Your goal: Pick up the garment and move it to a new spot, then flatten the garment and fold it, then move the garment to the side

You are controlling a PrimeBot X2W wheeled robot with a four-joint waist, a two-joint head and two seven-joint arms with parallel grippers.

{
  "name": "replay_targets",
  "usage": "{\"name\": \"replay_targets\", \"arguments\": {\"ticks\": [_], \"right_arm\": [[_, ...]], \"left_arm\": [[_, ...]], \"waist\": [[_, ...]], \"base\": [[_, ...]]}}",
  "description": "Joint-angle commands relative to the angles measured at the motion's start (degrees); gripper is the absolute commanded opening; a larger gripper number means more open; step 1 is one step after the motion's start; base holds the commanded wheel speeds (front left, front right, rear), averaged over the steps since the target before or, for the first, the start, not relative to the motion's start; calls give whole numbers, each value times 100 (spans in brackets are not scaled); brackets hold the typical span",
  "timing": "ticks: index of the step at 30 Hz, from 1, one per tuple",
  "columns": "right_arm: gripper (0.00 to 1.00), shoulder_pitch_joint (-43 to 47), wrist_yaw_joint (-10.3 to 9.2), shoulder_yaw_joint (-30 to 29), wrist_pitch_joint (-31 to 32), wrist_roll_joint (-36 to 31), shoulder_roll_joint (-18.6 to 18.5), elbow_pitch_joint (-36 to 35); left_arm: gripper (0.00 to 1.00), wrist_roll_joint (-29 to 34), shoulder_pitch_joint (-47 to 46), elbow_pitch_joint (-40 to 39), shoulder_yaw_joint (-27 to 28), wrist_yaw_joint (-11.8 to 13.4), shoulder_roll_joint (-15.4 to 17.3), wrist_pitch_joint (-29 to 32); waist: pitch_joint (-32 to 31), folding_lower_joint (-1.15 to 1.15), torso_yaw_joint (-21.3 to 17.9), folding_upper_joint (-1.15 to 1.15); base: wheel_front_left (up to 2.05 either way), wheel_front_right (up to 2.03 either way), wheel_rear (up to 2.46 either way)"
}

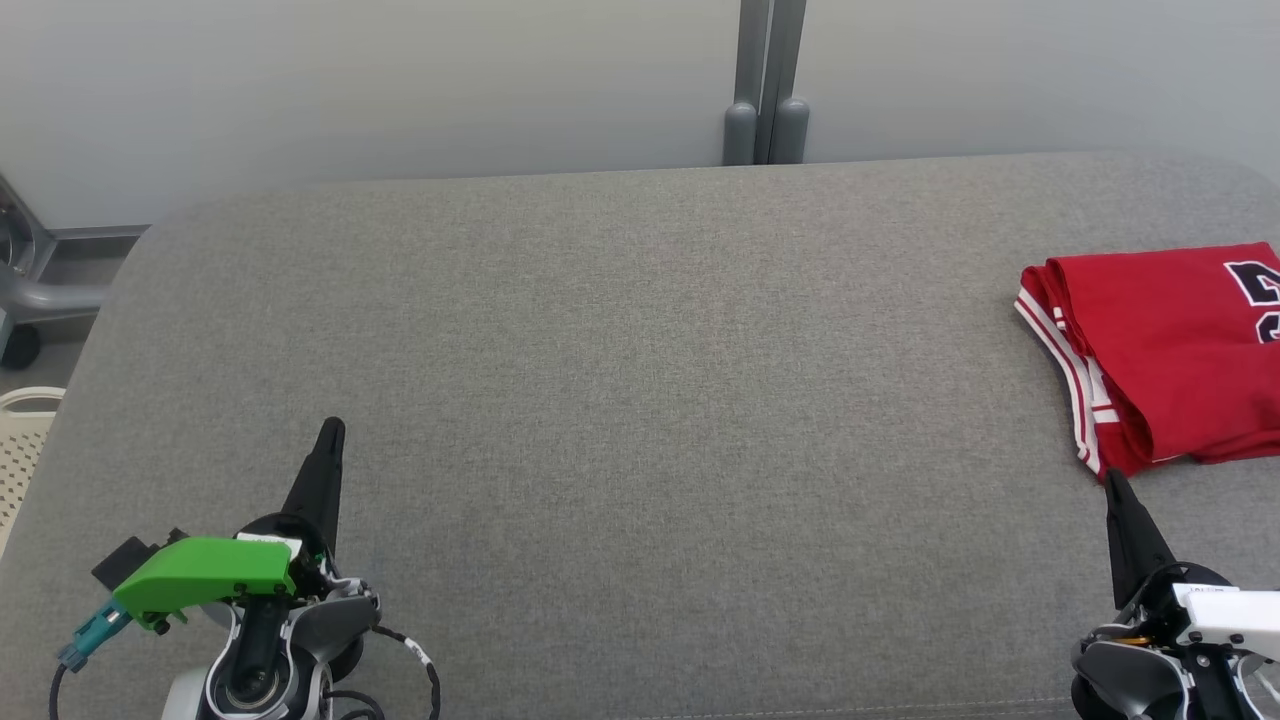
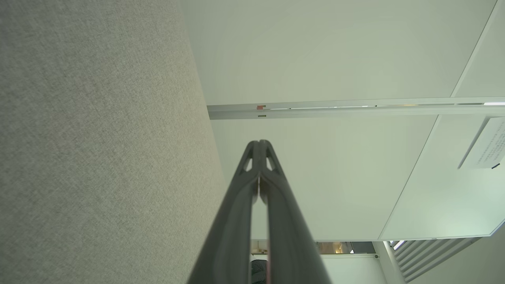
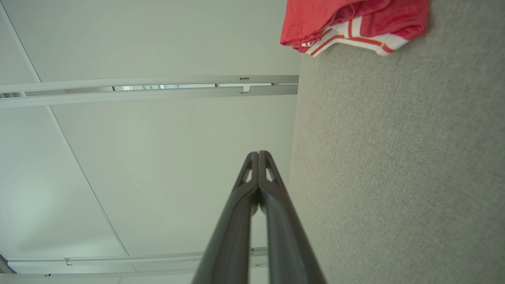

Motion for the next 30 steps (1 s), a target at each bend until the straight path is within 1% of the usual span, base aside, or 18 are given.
{"name": "replay_targets", "arguments": {"ticks": [1,30], "right_arm": [[0,-45,2,-11,32,10,-26,-24],[0,-45,2,-11,32,10,-26,-24]], "left_arm": [[0,-24,-72,5,12,-31,3,13],[0,-24,-72,5,11,-31,4,12]], "waist": [[0,0,0,0],[0,0,0,0]], "base": [[0,0,0],[0,0,0]]}}
